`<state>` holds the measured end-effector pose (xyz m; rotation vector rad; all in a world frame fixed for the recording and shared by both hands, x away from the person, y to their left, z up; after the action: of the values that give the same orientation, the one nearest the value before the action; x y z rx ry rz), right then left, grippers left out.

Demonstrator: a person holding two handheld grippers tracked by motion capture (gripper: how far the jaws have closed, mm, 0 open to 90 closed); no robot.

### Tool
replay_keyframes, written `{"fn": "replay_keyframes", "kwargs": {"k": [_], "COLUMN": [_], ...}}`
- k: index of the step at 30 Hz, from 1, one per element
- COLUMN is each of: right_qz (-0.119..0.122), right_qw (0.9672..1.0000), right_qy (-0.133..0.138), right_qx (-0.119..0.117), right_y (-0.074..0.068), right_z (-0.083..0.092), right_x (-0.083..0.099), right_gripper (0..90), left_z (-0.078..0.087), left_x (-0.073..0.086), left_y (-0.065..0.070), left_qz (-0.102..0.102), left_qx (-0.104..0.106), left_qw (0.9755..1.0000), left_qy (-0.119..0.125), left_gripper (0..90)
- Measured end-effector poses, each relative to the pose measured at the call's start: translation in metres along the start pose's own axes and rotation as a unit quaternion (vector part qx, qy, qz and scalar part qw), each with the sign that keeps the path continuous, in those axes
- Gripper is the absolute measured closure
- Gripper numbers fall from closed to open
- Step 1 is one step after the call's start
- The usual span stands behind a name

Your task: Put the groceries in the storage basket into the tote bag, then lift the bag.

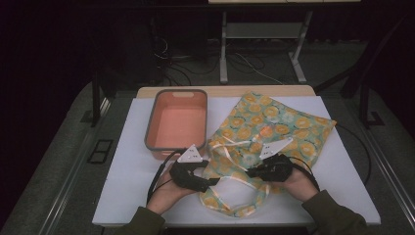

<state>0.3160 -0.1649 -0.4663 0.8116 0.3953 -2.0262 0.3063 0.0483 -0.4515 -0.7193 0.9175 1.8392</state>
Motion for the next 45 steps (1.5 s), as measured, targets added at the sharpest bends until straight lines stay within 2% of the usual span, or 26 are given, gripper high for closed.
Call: {"fn": "replay_keyframes", "kwargs": {"k": [3,4,5,6,9,13,17,20,22,27,30,34,37,38,41,43,45], "right_qz": [0.014,0.018,0.017,0.013,-0.002,-0.009,-0.013,-0.006,0.004,0.005,-0.003,0.009,0.018,0.020,0.023,0.027,0.025], "right_qw": [0.9997,0.9996,0.9996,0.9998,0.9997,0.9985,0.9980,0.9989,0.9994,0.9984,0.9980,0.9970,0.9963,0.9962,0.9960,0.9955,0.9957], "right_qy": [-0.020,-0.023,-0.021,-0.015,0.016,0.045,0.058,0.044,0.023,-0.020,-0.032,-0.031,-0.030,-0.030,-0.030,-0.029,-0.029], "right_qx": [0.001,0.004,0.005,0.010,0.018,0.028,0.023,0.017,0.024,0.052,0.055,0.070,0.079,0.080,0.081,0.086,0.085], "right_y": [-0.005,-0.006,-0.006,-0.006,-0.006,-0.009,-0.014,-0.023,-0.026,-0.017,-0.012,-0.010,-0.010,-0.010,-0.010,-0.008,-0.007], "right_z": [-0.009,-0.011,-0.011,-0.009,0.006,0.029,0.043,0.040,0.031,0.013,0.007,0.005,0.005,0.005,0.005,0.005,0.005], "right_x": [0.006,0.007,0.007,0.006,0.001,0.001,0.004,0.011,0.017,0.032,0.038,0.039,0.040,0.040,0.040,0.039,0.039], "right_gripper": [88.3,85.9,79.3,72.1,62.6,58.5,60.4,60.6,60.3,57.0,56.6,63.2,69.0,72.6,83.3,89.2,89.8], "left_z": [0.000,0.000,0.000,-0.001,-0.002,-0.004,-0.007,-0.009,-0.012,-0.025,-0.033,-0.039,-0.041,-0.041,-0.041,-0.041,-0.042], "left_x": [0.002,0.003,0.003,0.003,0.003,0.001,0.001,0.002,0.002,0.004,0.007,0.012,0.015,0.015,0.014,0.014,0.013], "left_y": [-0.002,-0.003,-0.003,-0.003,-0.001,0.000,0.000,0.000,-0.002,-0.008,-0.012,-0.016,-0.019,-0.019,-0.019,-0.019,-0.018], "left_qz": [-0.002,-0.003,-0.004,-0.005,-0.008,-0.013,-0.015,-0.016,-0.019,-0.023,-0.024,-0.036,-0.040,-0.040,-0.037,-0.039,-0.044], "left_qx": [-0.004,-0.004,-0.004,-0.004,-0.002,-0.001,0.001,0.001,-0.001,-0.004,-0.008,-0.022,-0.036,-0.034,-0.036,-0.031,-0.027], "left_qw": [1.0000,1.0000,1.0000,1.0000,0.9999,0.9999,0.9998,0.9998,0.9997,0.9990,0.9982,0.9959,0.9940,0.9944,0.9949,0.9950,0.9947], "left_qy": [-0.002,-0.002,-0.004,-0.005,-0.006,-0.006,-0.011,-0.014,-0.018,-0.038,-0.054,-0.080,-0.095,-0.091,-0.086,-0.086,-0.089], "left_gripper": [25.6,25.0,24.4,24.4,24.4,25.6,27.0,28.3,29.4,30.5,31.8,35.0,41.8,44.1,59.5,72.6,84.2]}}
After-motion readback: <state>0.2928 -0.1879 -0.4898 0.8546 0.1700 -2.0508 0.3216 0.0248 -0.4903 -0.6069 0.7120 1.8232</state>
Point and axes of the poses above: each handheld gripper's, and its own axes: z roughly backward along the jaws, x roughly out of its underside, y roughly to its right, the point moved 6 cm from there along -z, roughly forward along the jaws, and after that the axes turned 14 degrees about x, right-handed, at the moved point
